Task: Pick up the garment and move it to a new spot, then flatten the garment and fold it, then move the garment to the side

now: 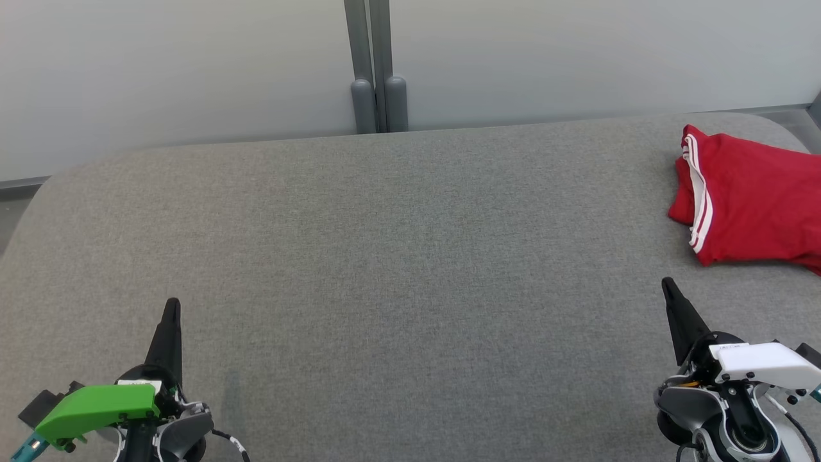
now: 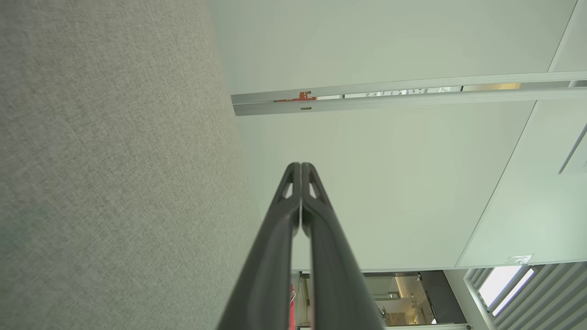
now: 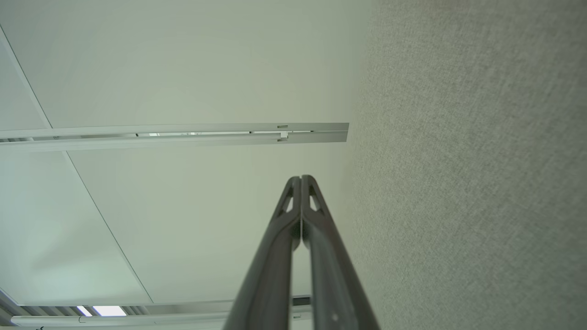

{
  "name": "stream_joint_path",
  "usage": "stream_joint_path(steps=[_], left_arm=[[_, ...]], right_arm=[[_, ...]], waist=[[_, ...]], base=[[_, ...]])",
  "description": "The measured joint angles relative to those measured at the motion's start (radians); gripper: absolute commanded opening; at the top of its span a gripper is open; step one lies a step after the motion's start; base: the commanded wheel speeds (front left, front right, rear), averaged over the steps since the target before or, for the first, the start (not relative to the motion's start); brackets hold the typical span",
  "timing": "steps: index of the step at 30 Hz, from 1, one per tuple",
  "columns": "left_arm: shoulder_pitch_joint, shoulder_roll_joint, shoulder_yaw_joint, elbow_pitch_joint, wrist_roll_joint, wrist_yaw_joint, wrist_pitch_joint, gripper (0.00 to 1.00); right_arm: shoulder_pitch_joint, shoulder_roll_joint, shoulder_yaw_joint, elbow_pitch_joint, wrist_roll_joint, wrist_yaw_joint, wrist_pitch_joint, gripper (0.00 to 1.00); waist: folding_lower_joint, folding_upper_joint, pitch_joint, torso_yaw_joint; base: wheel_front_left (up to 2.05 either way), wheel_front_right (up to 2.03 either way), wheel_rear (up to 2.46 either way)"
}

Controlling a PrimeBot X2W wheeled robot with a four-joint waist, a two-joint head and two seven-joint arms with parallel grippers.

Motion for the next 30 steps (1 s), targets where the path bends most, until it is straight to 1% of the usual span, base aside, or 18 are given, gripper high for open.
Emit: stream_joint_path(steps=[5, 30], left_arm=[[-0.008, 0.0, 0.003, -0.003, -0.029, 0.0, 0.008, 0.0], [-0.009, 0.0, 0.003, -0.003, -0.029, -0.001, 0.008, 0.0]], right_arm=[[-0.009, 0.0, 0.002, 0.0, 0.03, 0.0, 0.007, 0.0], [-0.009, -0.001, 0.002, 0.0, 0.03, 0.0, 0.007, 0.0]], waist=[[0.0, 0.0, 0.002, -0.003], [0.0, 0.0, 0.001, -0.003]], base=[[0.0, 0.0, 0.0], [0.0, 0.0, 0.0]])
